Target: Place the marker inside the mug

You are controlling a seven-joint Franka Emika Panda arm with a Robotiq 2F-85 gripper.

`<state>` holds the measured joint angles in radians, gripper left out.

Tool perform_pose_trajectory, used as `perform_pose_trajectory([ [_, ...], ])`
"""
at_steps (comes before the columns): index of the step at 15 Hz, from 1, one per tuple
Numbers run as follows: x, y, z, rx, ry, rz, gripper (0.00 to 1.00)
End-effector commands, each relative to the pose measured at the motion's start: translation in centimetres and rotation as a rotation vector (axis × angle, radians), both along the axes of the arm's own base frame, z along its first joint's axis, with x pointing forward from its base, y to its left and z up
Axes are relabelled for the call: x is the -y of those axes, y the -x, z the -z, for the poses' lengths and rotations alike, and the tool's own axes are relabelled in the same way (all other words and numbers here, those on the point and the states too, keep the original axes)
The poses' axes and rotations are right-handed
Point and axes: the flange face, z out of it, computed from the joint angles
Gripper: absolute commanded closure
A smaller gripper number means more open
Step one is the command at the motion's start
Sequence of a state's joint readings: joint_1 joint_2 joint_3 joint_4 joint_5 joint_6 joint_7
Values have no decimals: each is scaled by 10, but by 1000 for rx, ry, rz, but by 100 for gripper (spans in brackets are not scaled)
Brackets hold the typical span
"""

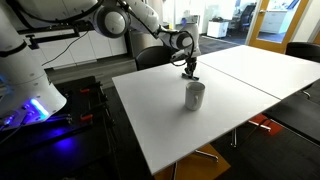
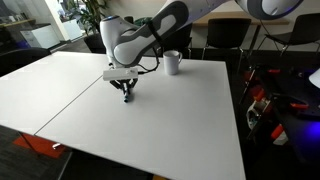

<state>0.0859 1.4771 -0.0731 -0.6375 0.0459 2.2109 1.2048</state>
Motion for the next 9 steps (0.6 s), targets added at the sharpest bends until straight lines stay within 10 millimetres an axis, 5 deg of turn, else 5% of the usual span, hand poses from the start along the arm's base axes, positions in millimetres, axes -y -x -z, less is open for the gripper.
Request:
perform_pose_trajectory([
  [1, 2, -5, -9, 33, 10, 31, 95],
  [9, -11, -18, -47, 112, 3, 82, 95],
])
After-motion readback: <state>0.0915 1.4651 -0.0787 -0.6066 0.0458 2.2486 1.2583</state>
